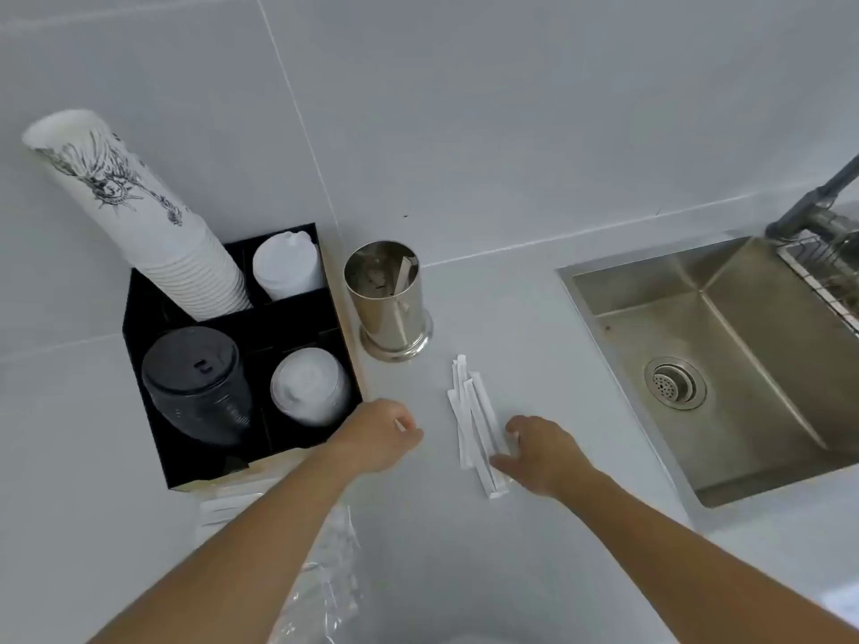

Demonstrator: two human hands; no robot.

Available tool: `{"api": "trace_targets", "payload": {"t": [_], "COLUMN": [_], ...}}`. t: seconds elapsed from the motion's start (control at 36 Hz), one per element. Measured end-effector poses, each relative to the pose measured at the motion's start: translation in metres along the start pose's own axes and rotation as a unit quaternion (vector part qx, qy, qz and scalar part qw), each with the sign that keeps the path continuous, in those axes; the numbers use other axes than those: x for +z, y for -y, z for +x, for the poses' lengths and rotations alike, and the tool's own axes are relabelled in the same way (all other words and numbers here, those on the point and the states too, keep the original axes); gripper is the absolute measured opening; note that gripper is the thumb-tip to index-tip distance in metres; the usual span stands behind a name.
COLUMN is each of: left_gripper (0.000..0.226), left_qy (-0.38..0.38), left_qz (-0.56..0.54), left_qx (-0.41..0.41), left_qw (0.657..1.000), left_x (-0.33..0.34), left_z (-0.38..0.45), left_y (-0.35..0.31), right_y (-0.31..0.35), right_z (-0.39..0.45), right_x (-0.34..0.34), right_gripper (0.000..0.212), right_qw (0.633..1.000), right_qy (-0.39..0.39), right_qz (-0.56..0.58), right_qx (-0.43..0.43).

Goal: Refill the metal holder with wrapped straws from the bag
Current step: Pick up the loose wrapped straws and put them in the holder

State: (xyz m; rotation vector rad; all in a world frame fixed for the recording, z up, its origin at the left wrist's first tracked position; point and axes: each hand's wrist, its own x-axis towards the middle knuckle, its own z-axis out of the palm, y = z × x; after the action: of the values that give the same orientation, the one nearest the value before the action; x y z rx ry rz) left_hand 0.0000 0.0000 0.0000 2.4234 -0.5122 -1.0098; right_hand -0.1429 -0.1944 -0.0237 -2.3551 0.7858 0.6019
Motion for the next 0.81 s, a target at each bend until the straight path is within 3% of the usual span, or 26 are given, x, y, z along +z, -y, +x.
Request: {"api": "trace_targets", "payload": {"t": [0.17, 0.44, 0.56, 0.81], "left_gripper": [0.017, 0.014, 0.013, 0.05], "left_qy": [-0.01, -0.033, -0.031, -0.077], "left_qz": [-0.011, -0.033, -0.033, 0.025], "left_qx": [-0.024, -0.05, -0.06, -0.043], "left_qw": [1.0, 0.998, 0.997, 0.996], "left_x": [0.011, 0.021, 0.028, 0.061], "left_z": [0.025, 0.05, 0.052, 0.04], "left_y": [-0.016, -0.034, -0.035, -0.046], "right_y": [0.01, 0.012, 0.01, 0.001], "right_z": [-0.004, 0.003, 0.007, 0.015], "right_x": [0.013, 0.01, 0.007, 0.001], "right_gripper": [0.065, 0.023, 0.018, 0.015], "right_qw": [0.999, 0.998, 0.998, 0.997], "right_qy": [-0.04, -0.035, -0.036, -0.047], "right_qz": [-0.03, -0.033, -0.041, -0.044], "right_qx": [0.001, 0.027, 0.037, 0.041]}}
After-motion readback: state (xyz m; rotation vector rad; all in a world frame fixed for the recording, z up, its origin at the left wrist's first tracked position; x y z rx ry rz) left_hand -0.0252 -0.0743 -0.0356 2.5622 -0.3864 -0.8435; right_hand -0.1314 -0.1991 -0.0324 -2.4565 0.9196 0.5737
